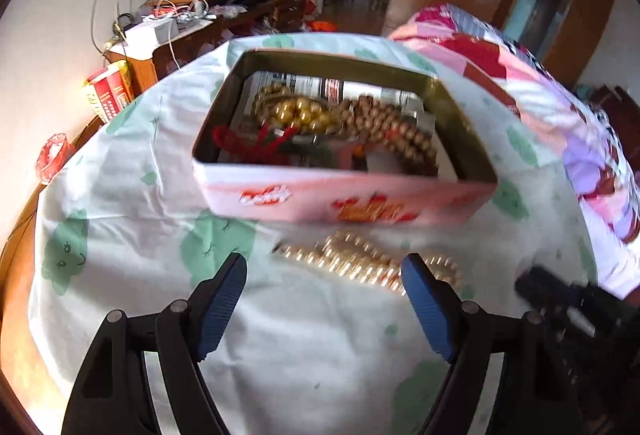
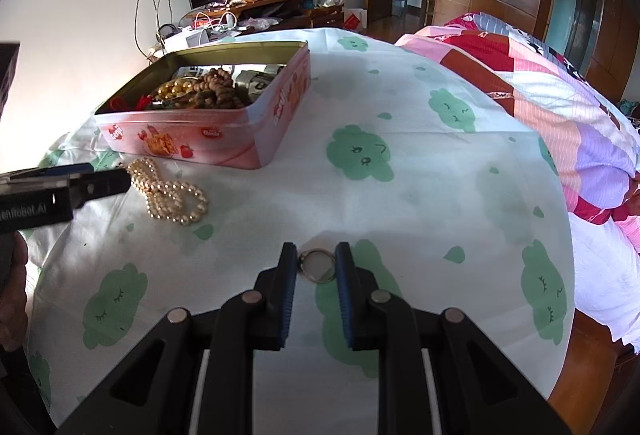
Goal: Organize jewelry
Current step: 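Grasp the pearl necklace with the left gripper while the right straddles the silver ring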
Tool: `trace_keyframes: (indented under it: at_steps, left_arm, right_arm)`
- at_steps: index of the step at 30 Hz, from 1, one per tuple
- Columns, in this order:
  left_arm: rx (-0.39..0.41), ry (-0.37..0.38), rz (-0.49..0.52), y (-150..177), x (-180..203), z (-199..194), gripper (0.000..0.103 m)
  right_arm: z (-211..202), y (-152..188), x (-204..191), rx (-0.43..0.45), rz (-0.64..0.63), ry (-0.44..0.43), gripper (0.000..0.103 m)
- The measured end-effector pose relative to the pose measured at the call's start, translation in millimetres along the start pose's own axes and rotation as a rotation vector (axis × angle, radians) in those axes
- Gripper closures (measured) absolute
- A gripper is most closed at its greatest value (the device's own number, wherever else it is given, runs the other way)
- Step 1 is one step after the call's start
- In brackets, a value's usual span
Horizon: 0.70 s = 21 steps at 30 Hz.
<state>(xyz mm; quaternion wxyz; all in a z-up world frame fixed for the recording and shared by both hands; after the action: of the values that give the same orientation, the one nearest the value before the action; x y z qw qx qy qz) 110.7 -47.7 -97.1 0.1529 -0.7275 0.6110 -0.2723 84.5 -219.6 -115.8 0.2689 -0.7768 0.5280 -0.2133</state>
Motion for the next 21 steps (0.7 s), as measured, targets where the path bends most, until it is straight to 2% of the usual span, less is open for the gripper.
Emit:
trace_keyframes:
  at_steps: [6,9,14,21]
  left_arm:
    - [-0.059,-0.067,0.016,-2.7,20.5,28.0,0.023]
    - [-0.059,-0.106,0.086,2.6,27.5,28.7,0.023]
    - [-0.079,-0.062,0.181,17.2,21.5,16.1,0.022]
    - [-0.084,-0.034,0.207,26.6,-0.9,4.4,0.023]
  right_arm:
    - [0.0,-0.2,1.9,0.003,0.011,-0.011,0.081]
    - [0.0,-0.3,2.0,0.004,0.014,-0.016,0.081]
    - [0.3,-0.2,2.6,0.006,0.017,-0.024,0.081]
    - [0.0,-0.6,1.4,0.005,0.009,-0.02,0.081]
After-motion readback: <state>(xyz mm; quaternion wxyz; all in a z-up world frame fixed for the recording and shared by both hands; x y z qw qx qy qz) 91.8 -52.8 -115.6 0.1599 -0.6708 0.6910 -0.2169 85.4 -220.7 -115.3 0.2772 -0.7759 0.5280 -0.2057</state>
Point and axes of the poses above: each gripper's, at about its wrist camera, not at the fingertips, and z roughly the way its jaws point, x to its right, y to its underside, the point moved 2 cm from there along z, roughly the way its jaws point, and after that the axes turned 8 degrees about -z, right-handed, at the moved point
